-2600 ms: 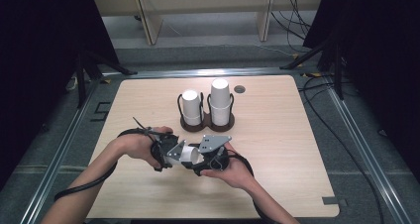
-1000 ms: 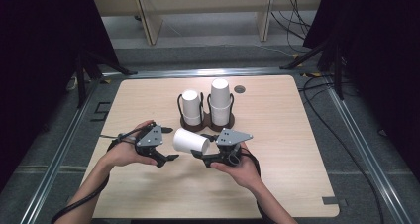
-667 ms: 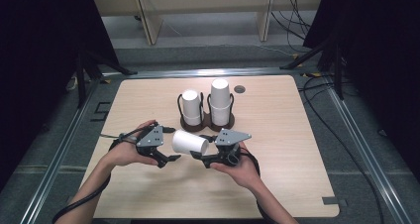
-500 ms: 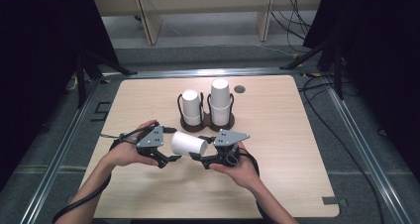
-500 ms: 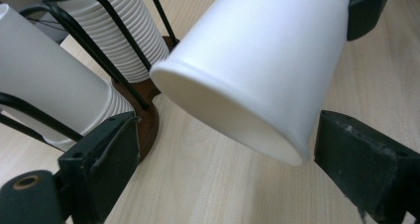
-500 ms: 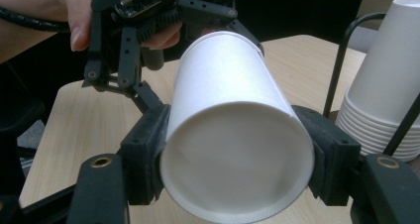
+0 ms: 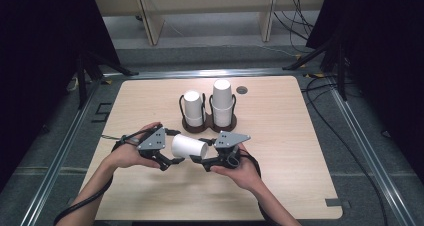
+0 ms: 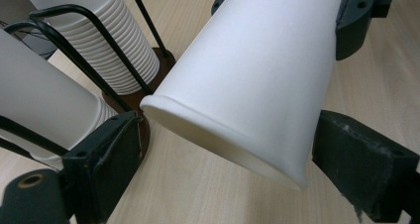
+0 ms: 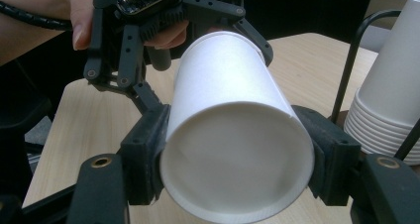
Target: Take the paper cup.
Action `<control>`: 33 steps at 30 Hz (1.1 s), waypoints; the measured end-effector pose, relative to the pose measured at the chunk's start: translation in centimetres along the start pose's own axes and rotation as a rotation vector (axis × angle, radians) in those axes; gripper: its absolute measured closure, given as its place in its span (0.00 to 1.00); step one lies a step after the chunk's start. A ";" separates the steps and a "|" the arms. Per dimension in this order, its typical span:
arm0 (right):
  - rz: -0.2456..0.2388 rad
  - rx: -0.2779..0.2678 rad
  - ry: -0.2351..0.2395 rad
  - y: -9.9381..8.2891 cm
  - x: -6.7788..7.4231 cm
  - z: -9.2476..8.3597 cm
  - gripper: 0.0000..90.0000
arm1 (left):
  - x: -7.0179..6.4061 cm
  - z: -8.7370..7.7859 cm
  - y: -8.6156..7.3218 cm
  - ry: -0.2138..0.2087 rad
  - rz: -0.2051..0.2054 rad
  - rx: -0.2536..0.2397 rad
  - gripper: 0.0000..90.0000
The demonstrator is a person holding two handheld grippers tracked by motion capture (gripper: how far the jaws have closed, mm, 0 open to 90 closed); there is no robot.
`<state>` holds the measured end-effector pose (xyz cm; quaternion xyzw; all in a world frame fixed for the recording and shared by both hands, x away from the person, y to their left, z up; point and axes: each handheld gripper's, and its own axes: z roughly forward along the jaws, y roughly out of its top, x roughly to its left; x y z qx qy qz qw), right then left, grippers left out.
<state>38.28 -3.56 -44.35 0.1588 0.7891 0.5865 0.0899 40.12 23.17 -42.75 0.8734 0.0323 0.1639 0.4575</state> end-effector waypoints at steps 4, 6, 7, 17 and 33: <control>0.012 0.005 0.005 0.0 0.0 0.0 0.40 | 0.0 0.0 0.0 -0.003 0.005 -0.004 0.13; 0.022 0.005 0.012 -0.1 0.1 0.1 0.40 | 0.0 0.1 0.0 -0.006 0.005 -0.006 0.14; 0.023 0.004 0.013 -0.1 0.1 0.1 0.40 | 0.0 0.1 0.1 -0.008 0.009 -0.005 0.14; 0.002 0.012 0.016 0.0 0.0 0.1 0.40 | -0.2 0.2 0.2 -0.028 0.024 -0.025 0.16; 0.015 0.015 0.043 -0.1 0.1 0.1 0.40 | -0.3 -0.1 0.3 -0.050 0.048 -0.041 0.18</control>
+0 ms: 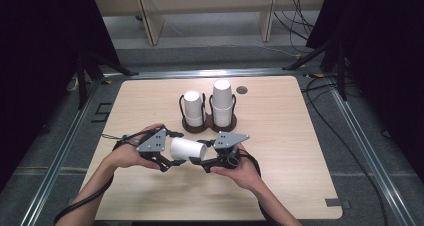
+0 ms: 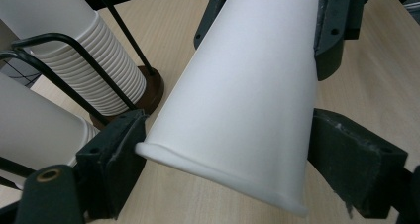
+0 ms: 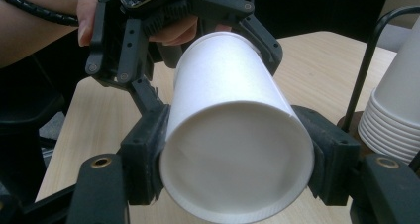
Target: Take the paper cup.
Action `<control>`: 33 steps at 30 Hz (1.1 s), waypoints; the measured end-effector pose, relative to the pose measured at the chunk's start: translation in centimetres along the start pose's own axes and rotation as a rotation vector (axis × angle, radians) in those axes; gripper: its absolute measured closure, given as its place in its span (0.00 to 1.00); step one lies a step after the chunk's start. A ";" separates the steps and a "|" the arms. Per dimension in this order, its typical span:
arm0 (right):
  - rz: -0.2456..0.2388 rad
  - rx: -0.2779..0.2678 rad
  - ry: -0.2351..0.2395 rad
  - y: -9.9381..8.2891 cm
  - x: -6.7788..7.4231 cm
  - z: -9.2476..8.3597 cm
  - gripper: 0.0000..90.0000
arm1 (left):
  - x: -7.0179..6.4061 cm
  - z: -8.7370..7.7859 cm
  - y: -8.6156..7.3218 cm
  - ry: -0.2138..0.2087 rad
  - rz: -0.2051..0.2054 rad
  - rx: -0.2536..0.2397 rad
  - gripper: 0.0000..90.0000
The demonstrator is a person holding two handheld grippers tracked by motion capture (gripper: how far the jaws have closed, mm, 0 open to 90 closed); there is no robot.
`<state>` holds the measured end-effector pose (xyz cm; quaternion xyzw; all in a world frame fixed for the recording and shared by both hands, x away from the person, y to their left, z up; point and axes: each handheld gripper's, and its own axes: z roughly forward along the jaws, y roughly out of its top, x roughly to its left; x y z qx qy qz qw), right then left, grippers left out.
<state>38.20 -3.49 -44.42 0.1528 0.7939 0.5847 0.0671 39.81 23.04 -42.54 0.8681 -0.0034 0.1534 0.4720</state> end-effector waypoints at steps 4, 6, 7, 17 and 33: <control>0.014 -0.003 0.001 0.0 0.2 0.0 0.40 | 0.0 -0.2 0.0 -0.009 -0.009 -0.005 0.18; 0.002 -0.017 0.013 0.1 0.0 0.1 0.40 | 0.1 -0.2 -0.1 -0.005 -0.007 -0.011 0.18; 0.002 -0.025 0.023 0.1 0.0 0.2 0.40 | 0.1 -0.3 -0.1 -0.008 -0.005 -0.009 0.19; 0.028 -0.023 0.009 -0.2 0.0 0.1 0.37 | 0.1 -0.6 -0.1 -0.027 0.045 0.053 0.25; 0.021 -0.031 0.005 -0.4 -0.5 0.4 0.31 | -0.2 -1.0 0.8 -0.025 0.056 0.100 0.35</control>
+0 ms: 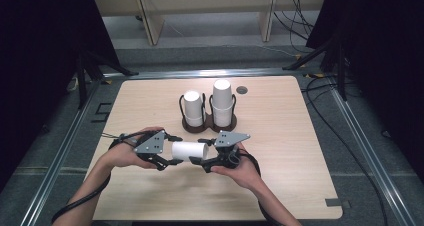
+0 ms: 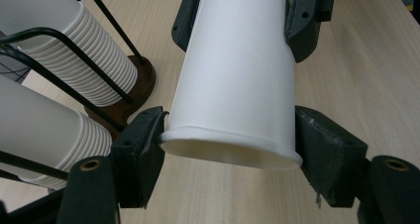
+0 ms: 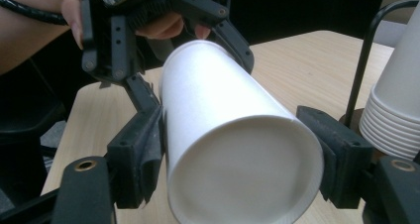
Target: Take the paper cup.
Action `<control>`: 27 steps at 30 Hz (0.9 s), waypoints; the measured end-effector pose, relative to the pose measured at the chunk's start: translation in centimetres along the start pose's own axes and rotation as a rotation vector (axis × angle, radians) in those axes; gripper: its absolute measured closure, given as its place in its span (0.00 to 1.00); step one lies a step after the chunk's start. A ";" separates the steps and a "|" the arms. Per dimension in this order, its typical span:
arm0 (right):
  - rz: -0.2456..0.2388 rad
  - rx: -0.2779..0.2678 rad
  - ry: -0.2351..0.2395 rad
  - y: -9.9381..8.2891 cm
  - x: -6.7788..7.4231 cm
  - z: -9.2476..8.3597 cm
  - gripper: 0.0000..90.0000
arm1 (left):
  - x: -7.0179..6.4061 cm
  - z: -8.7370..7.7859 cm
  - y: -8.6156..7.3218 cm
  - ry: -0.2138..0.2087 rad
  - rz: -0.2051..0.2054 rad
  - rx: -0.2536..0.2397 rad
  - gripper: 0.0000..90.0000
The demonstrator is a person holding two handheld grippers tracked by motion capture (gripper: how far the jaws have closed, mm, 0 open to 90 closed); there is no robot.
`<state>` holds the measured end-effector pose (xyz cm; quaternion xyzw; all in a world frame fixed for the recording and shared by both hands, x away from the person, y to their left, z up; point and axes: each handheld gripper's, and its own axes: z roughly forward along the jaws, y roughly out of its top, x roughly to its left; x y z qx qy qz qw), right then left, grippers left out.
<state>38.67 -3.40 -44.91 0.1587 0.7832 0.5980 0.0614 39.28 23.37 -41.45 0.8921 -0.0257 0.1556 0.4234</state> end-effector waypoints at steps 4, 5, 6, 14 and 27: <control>0.004 0.024 -0.023 -0.1 0.0 0.1 0.24 | 0.1 -0.1 0.4 0.002 0.015 0.054 0.35; 0.003 0.031 -0.027 -0.1 0.1 0.1 0.24 | 0.1 -0.2 0.6 0.001 0.023 0.066 0.35; 0.039 0.031 -0.013 -0.2 0.3 0.2 0.24 | 0.1 -0.3 0.8 0.004 0.032 0.083 0.35; 0.007 0.050 -0.068 0.0 0.2 0.0 0.18 | 0.6 -0.6 2.0 0.008 0.116 0.229 0.36; -0.008 0.087 -0.108 0.1 0.2 -0.5 0.19 | 1.8 -1.1 3.8 -0.028 0.245 0.531 0.36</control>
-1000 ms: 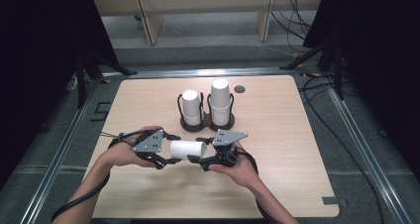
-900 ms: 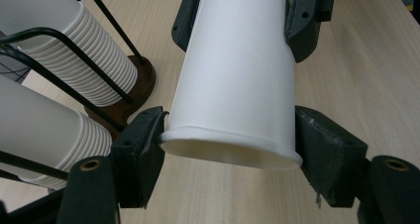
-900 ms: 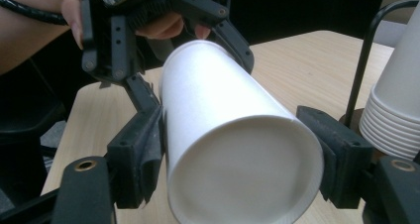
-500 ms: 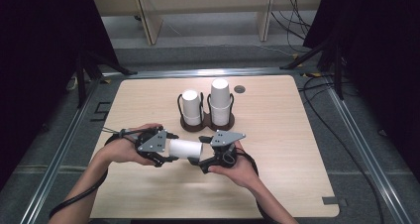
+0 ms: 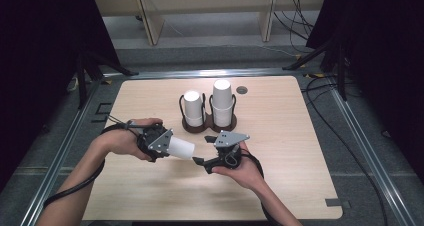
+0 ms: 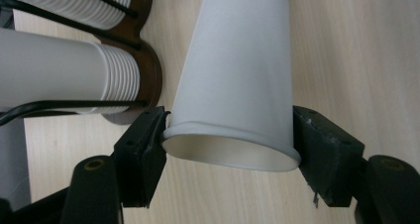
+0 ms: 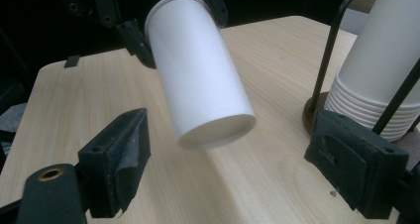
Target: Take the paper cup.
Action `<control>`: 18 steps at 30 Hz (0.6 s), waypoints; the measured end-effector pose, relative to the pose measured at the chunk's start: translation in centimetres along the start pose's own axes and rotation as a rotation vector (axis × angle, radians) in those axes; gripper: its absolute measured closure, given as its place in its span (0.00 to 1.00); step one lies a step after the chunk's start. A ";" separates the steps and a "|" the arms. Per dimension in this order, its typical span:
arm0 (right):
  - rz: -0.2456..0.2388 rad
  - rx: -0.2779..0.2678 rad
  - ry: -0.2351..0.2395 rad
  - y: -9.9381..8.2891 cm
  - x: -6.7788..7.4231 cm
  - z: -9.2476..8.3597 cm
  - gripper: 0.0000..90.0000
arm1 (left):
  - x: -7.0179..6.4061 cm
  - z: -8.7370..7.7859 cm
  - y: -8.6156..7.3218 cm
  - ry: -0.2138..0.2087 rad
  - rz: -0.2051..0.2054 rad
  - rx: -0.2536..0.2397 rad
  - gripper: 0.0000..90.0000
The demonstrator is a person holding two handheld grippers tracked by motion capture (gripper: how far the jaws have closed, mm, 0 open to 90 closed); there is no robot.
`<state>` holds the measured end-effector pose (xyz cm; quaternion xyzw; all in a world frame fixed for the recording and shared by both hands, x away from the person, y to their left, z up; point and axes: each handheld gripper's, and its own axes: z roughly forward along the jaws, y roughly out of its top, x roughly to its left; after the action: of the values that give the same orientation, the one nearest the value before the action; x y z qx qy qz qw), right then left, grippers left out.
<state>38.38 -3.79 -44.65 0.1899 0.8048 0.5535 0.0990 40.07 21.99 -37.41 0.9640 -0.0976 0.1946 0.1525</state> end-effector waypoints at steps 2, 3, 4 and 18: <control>-0.041 -0.003 -0.004 0.1 -0.1 0.1 0.20 | 0.1 -0.1 0.1 -0.008 0.017 0.027 0.36; -0.011 0.011 -0.001 0.1 0.1 0.0 0.21 | 0.2 -0.1 0.2 -0.014 0.026 0.040 0.36; -0.014 0.015 -0.008 0.1 0.1 0.0 0.22 | 0.2 -0.2 0.3 -0.017 0.037 0.058 0.36; -0.109 0.163 -0.031 2.2 1.3 2.3 0.32 | 0.7 0.5 3.1 -0.075 0.172 0.250 0.37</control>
<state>38.45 -0.63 -43.39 0.1618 0.8546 0.4772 0.1253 40.08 18.84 -36.74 0.9701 -0.1606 0.1817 0.0104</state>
